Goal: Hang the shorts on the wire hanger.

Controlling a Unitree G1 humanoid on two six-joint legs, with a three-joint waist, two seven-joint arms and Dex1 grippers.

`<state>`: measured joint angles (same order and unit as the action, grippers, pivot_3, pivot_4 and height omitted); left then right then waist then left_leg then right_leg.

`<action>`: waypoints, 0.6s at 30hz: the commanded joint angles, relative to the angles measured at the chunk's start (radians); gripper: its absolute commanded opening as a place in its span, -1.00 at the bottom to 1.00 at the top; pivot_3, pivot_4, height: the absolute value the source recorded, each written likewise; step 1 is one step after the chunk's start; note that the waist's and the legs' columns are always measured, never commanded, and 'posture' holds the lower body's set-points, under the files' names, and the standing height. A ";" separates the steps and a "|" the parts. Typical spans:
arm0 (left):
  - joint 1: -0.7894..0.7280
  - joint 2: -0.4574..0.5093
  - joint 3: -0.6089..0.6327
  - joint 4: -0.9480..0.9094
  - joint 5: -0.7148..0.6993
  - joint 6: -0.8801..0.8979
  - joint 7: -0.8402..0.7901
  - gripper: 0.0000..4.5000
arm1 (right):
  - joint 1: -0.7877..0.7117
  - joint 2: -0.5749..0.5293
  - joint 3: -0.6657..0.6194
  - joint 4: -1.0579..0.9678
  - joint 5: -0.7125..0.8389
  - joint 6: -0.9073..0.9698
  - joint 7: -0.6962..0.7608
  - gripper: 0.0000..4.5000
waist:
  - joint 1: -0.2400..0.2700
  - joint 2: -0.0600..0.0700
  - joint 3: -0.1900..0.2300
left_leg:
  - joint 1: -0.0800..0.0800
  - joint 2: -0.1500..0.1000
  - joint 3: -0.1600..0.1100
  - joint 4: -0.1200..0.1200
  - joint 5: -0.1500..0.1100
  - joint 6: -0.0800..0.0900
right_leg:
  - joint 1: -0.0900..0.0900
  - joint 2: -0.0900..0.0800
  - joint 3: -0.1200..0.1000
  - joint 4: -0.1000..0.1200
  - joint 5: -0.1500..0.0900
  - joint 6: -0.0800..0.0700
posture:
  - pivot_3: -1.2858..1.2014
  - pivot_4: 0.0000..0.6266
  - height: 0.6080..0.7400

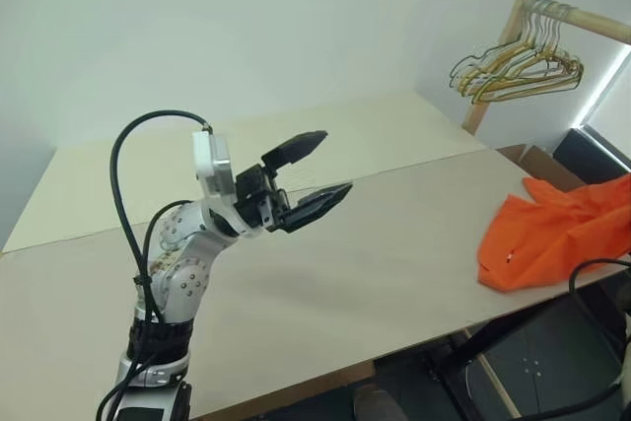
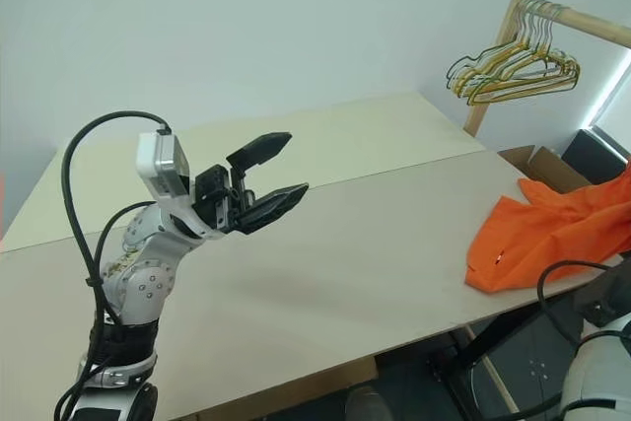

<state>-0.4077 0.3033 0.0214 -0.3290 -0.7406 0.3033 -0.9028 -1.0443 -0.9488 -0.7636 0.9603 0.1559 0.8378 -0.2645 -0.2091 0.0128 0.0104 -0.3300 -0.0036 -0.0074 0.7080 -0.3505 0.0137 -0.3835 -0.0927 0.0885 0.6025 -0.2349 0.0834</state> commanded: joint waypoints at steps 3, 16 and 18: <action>0.000 -0.003 0.000 -0.022 0.008 -0.024 0.003 0.99 | -0.009 -0.002 0.026 -0.043 0.039 0.023 -0.017 -1.00 | 0.000 0.000 0.000 | 0.000 0.000 0.003 0.000 0.000 0.001 | 0.000 0.000 0.003 -0.003 0.002 0.002 | -0.12 -1.00 1.00; 0.004 -0.013 -0.005 -0.018 0.014 -0.034 -0.008 1.00 | 0.086 0.087 0.078 -0.280 0.032 0.091 -0.122 -0.39 | 0.001 0.000 0.000 | 0.000 0.000 0.007 0.000 -0.001 0.001 | 0.000 0.000 0.008 -0.008 0.006 0.006 | -0.12 -1.00 1.00; 0.003 -0.014 -0.004 -0.017 0.012 -0.036 -0.008 1.00 | 0.093 0.098 0.082 -0.309 0.028 0.091 -0.138 -0.08 | 0.000 0.000 0.000 | 0.000 0.000 0.007 0.000 -0.001 0.001 | 0.000 0.000 0.009 -0.008 0.006 0.006 | -0.12 -1.00 1.00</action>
<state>-0.3978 0.2903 0.0146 -0.3288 -0.7264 0.2868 -0.9113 -0.9396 -0.8469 -0.6815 0.7155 0.1884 0.9271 -0.3829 -0.2086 0.0132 0.0102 -0.3297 -0.0035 -0.0007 0.7080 -0.3512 0.0150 -0.3834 -0.0925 0.0975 0.5947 -0.2287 0.0894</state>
